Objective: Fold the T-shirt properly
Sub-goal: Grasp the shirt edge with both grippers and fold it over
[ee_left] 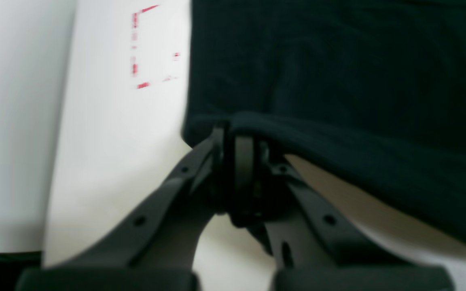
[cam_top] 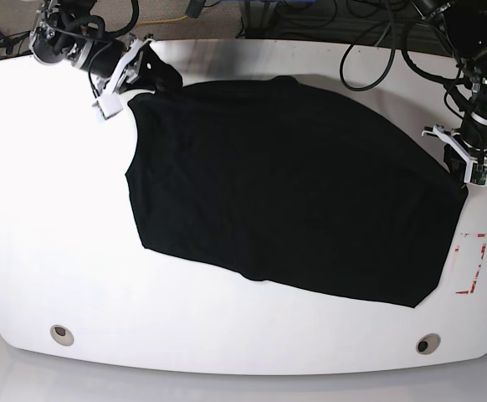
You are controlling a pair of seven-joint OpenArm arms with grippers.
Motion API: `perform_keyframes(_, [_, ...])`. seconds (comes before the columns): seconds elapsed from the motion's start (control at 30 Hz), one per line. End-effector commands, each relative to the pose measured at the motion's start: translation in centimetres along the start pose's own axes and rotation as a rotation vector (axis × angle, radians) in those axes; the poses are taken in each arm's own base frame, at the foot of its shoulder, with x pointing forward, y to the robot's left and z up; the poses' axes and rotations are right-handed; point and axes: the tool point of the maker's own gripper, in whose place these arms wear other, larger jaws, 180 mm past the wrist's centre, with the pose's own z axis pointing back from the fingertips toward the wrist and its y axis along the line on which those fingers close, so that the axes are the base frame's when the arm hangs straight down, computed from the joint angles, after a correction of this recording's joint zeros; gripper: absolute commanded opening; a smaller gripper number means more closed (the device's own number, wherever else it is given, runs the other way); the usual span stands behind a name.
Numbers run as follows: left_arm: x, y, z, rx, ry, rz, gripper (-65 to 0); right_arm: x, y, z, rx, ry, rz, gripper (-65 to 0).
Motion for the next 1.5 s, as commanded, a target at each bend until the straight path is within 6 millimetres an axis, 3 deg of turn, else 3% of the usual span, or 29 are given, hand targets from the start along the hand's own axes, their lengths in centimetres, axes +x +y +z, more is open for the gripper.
perform_keyframes(0.0, [1.8,1.1,-0.3,0.029,-0.054,-0.019,-65.0,1.1,-0.2,0.0,0.008,-0.041,0.008,-65.0])
perform_keyframes(0.17, [1.0,2.5,-2.7,0.04,-0.013,-0.001,-65.0,2.1,-2.4,-0.9,-0.02,-0.044,-0.004,-65.0])
perform_keyframes(0.4, [0.1,2.9,-5.8,-0.019,0.032,0.005,-65.0,3.8,-4.7,-2.1,-0.009,-0.082,-0.049,-65.0])
perform_keyframes(0.67, [1.5,4.1,-8.2,-0.02,0.009,0.066,-65.0,4.8,-7.4,-3.5,-0.038,-0.069,-0.078,-65.0])
perform_keyframes(1.0, [1.2,2.4,-11.6,-0.129,0.072,0.029,-65.0,6.5,-8.9,-3.8,-0.09,-0.103,-0.058,-65.0])
perform_keyframes(1.07, [1.4,2.5,-12.3,-0.136,0.075,0.054,-61.0,6.6,-9.5,-3.7,-0.094,-0.1,-0.067,-65.0])
perform_keyframes(1.23, [1.8,4.0,-13.2,-0.128,0.081,0.081,-32.9,6.5,-10.2,-3.8,-0.096,-0.103,-0.092,-65.0])
perform_keyframes(1.33, [3.3,4.5,-13.7,-0.12,0.054,0.092,-18.2,6.7,-10.3,-3.6,-0.099,-0.115,-0.089,-65.0])
perform_keyframes(1.4, [4.0,5.0,-13.7,-0.112,0.04,0.09,-16.1,6.6,-10.3,-3.6,-0.1,-0.114,-0.09,-65.0])
perform_keyframes(1.47, [4.4,7.0,-13.3,-0.081,0.037,0.075,-18.2,6.3,-10.3,-3.6,-0.101,-0.11,-0.095,-65.0])
